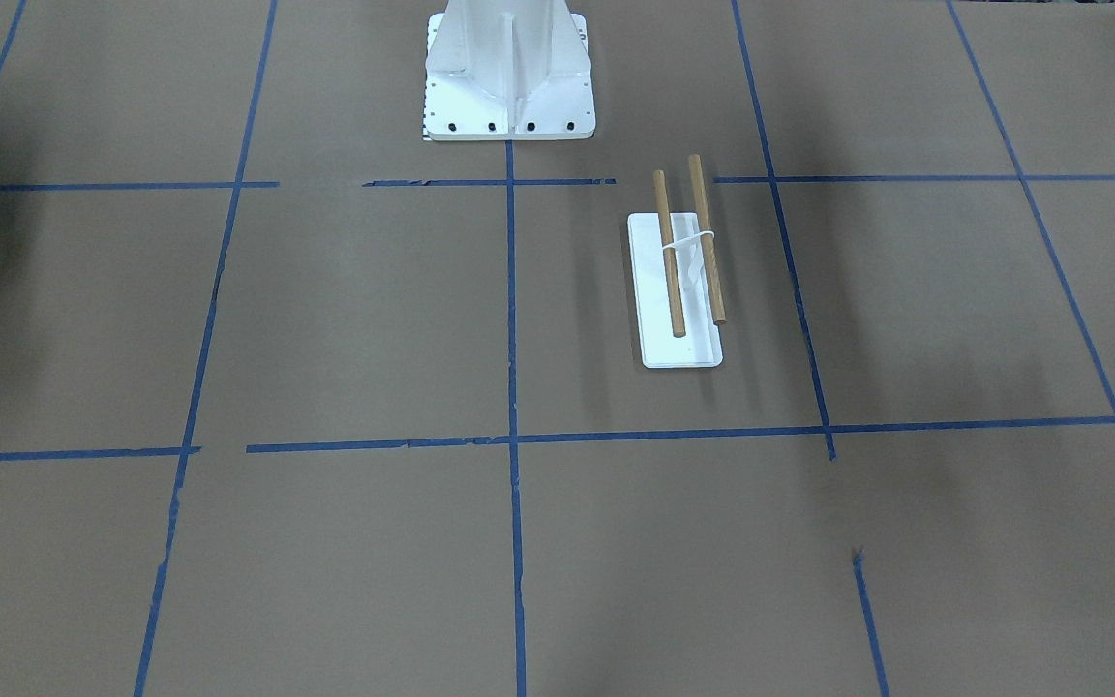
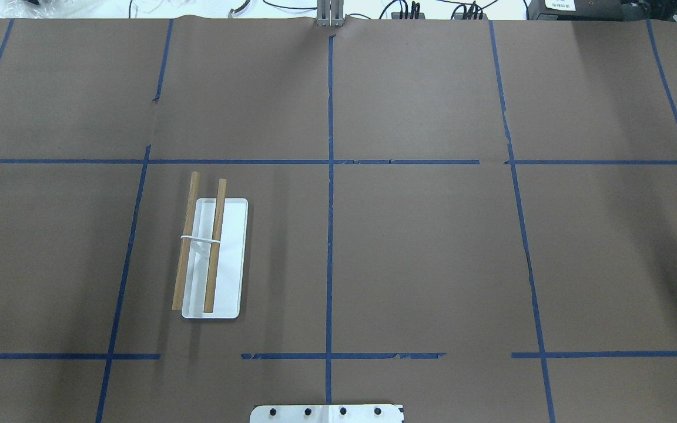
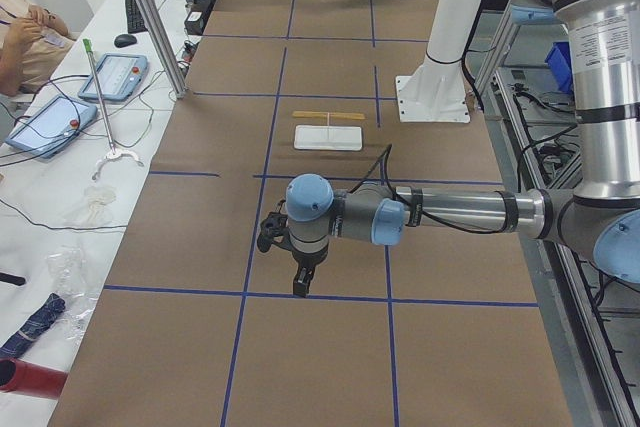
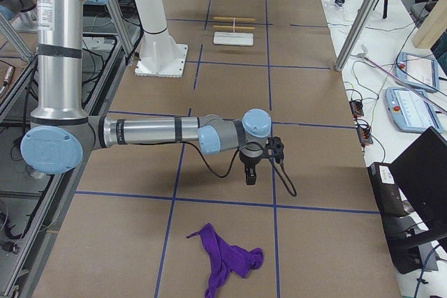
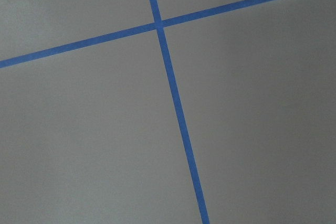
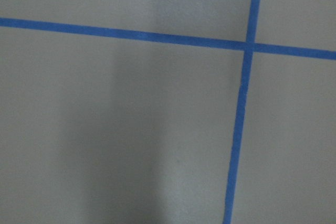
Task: Hang towel on rack
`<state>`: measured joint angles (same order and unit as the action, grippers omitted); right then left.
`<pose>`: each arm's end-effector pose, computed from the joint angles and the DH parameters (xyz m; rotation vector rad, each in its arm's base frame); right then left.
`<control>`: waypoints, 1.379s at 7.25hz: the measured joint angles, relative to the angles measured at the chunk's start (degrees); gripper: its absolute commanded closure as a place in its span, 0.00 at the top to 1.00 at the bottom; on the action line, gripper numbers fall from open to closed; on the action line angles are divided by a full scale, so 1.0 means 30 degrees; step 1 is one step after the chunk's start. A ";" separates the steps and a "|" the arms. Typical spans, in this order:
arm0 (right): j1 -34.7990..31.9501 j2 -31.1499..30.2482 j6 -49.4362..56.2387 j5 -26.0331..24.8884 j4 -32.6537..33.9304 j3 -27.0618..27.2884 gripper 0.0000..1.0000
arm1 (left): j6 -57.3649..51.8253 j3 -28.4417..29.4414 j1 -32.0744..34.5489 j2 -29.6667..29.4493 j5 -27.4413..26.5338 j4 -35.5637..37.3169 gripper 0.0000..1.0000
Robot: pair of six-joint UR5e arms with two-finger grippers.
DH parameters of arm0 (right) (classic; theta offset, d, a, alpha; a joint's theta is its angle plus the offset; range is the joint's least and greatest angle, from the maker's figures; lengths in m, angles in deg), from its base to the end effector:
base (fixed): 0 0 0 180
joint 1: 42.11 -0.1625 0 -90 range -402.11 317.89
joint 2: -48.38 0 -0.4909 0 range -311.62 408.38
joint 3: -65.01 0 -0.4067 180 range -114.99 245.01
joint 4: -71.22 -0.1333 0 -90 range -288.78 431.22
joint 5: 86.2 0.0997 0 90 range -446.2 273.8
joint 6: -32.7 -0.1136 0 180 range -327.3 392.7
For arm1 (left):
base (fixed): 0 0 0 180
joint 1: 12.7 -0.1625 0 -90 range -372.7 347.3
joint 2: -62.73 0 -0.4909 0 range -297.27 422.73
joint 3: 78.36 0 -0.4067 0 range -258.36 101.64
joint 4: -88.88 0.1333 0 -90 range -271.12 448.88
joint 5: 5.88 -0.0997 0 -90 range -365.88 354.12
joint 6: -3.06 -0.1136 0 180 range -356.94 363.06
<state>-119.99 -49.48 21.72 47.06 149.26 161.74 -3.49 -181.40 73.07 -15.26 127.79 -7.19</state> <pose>-0.0409 -0.4545 0.7193 0.0256 -0.7736 -0.0902 -0.0242 -0.4165 0.7046 0.1335 0.7603 0.2260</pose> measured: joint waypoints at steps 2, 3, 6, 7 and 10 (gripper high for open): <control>-0.0031 -0.1278 -0.0065 -0.0891 -0.2205 -0.1014 0.92 | -0.0015 0.0032 -0.0037 -0.0127 0.0051 0.0052 1.00; -0.0037 -0.1548 0.0003 -0.1111 -0.2838 -0.1583 0.91 | -0.0015 0.0002 -0.0046 -0.0150 0.0066 0.0078 1.00; -0.0019 -0.1813 -0.0048 -0.1472 -0.5054 -0.4466 0.90 | -0.0015 0.0016 -0.0078 -0.0183 0.0090 0.0078 1.00; -0.0010 -0.1836 -0.0060 -0.1476 -0.5940 -0.5547 0.88 | -0.0015 0.0025 -0.0083 -0.0182 0.0091 0.0067 1.00; 0.0023 -0.1878 -0.0154 -0.1257 -0.6957 -0.6868 0.31 | -0.0009 0.0023 -0.0084 -0.0257 0.0151 -0.0001 1.00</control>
<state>-119.92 -55.11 21.26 43.29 128.39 141.13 -3.51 -181.33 72.82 -16.03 128.25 -7.19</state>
